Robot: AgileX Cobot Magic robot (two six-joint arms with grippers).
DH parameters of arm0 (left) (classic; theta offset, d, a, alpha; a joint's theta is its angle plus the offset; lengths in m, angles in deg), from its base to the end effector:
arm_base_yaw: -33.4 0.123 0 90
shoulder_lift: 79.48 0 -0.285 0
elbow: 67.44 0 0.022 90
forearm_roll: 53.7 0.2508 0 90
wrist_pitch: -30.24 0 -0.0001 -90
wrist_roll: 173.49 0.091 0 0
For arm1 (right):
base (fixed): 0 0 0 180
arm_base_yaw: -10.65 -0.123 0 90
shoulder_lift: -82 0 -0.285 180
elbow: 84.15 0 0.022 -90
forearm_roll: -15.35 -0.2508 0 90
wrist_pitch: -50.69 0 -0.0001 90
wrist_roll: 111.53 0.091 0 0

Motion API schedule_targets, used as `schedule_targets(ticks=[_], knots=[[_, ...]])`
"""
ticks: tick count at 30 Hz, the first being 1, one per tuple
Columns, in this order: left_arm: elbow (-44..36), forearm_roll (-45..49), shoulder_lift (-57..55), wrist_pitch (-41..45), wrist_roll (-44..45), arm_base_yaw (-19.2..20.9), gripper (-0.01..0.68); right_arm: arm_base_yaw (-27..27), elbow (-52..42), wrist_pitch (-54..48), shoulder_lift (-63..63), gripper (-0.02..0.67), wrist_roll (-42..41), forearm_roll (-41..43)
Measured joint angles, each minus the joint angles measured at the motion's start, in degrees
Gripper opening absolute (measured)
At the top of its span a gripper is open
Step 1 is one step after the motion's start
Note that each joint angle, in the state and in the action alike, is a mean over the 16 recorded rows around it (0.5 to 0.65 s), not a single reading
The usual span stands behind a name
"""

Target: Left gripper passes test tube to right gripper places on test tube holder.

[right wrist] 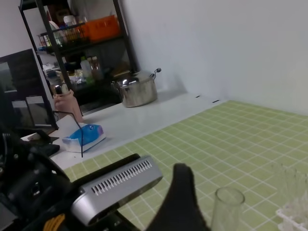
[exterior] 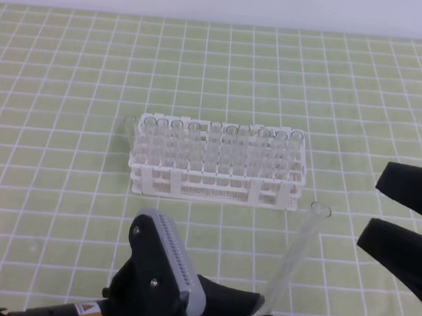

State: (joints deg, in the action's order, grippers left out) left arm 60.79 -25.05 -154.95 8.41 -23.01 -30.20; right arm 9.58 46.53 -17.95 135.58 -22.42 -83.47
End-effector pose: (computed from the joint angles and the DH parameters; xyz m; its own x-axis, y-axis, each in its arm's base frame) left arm 0.0863 -0.2102 0.2371 -0.1802 0.2615 -0.9482 0.9495 0.2978 -0.0983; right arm 0.1137 0.0859 0.3231 -0.2094 0.1438 -0.9672 -0.9053 0.3454 0.2474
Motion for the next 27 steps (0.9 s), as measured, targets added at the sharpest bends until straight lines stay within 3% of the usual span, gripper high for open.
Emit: schedule_targets(ticks=[16, 27], knots=[[0.02, 0.03, -0.03, 0.17, 0.13, 0.0, 0.111, -10.69, 0.35, 7.6, 6.17, 0.524, -5.33, -0.06], [0.02, 0.04, -0.04, 0.29, 0.14, 0.0, 0.115, -14.16, 2.33, 8.37, 12.44, 0.502, -7.51, -0.25]])
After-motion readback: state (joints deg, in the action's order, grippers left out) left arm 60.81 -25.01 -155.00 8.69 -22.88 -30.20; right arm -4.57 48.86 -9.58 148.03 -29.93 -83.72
